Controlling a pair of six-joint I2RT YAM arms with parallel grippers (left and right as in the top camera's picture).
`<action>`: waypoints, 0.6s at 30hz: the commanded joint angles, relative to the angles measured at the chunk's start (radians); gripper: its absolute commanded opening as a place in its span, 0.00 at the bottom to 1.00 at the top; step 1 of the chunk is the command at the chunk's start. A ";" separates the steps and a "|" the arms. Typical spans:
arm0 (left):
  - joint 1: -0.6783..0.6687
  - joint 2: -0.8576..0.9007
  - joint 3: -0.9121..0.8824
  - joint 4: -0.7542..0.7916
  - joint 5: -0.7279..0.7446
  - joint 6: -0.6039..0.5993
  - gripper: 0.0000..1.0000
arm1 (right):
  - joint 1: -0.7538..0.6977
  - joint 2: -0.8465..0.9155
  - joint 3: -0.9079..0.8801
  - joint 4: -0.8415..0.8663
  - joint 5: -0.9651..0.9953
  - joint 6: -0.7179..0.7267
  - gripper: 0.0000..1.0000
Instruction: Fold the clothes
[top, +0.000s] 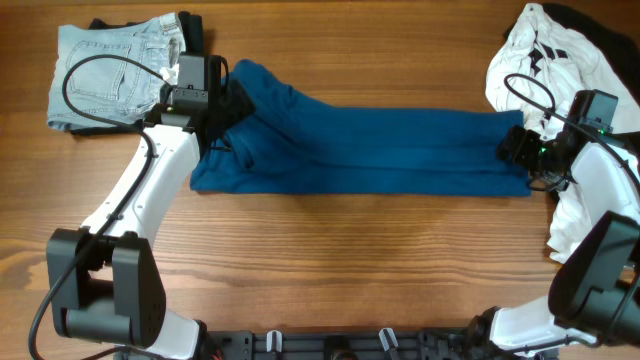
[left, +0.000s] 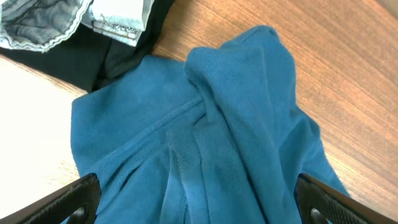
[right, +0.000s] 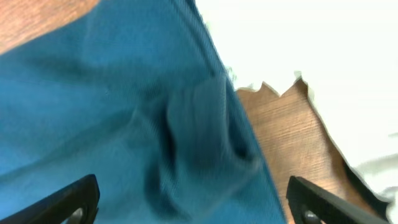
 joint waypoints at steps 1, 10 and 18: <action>0.007 0.002 0.019 -0.010 -0.013 0.030 1.00 | 0.001 0.096 -0.003 0.045 0.027 -0.054 0.92; 0.007 0.002 0.019 -0.035 -0.013 0.029 1.00 | 0.001 0.218 -0.005 0.074 -0.095 -0.076 0.62; 0.007 0.002 0.019 -0.036 -0.013 0.029 1.00 | -0.008 0.242 -0.005 0.108 -0.240 0.000 0.04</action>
